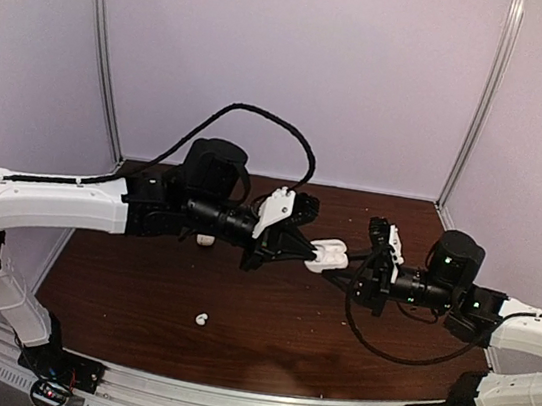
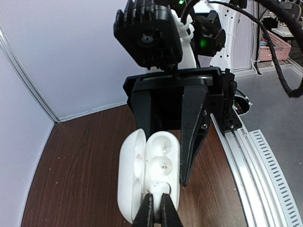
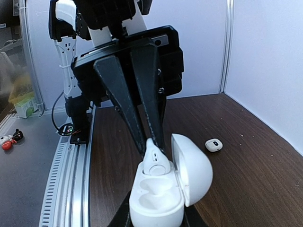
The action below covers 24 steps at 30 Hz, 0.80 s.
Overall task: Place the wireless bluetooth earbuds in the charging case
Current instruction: Insert the left earbud into the left side groove of the charging case.
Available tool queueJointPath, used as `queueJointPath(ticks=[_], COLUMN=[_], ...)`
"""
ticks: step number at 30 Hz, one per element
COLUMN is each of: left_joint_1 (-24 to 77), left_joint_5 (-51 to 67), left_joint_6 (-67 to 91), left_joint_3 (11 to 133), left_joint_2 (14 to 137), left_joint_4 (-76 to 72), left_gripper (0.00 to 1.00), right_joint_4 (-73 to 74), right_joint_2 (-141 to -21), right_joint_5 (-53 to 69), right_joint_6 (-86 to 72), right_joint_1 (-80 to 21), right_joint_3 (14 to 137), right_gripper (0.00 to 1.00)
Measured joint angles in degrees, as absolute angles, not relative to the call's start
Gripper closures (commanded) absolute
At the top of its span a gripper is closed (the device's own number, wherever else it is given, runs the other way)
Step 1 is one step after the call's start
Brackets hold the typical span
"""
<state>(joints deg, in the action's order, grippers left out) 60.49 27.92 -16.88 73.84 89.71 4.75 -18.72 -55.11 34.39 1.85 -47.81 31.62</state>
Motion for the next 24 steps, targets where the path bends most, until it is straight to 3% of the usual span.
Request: queueJointPath(ticks=[18,24], left_joint_1=[60.49,60.49], left_joint_5=[27.16,26.74], left_joint_6=[-15.18,-15.55], left_joint_3=[74.65,73.3], left_joint_2=[89.45,87.05], left_joint_4=[7.49,7.68], left_gripper=[0.74,0.77], right_joint_4=[-20.16,-21.58], right_joint_2=[-54.85,-54.74], right_joint_5=[34.2,34.2], right_joint_6=[1.78,1.76], right_joint_1=[-47.86,-47.86], right_joint_3=[31.33,31.33], right_gripper=[1.0,1.0])
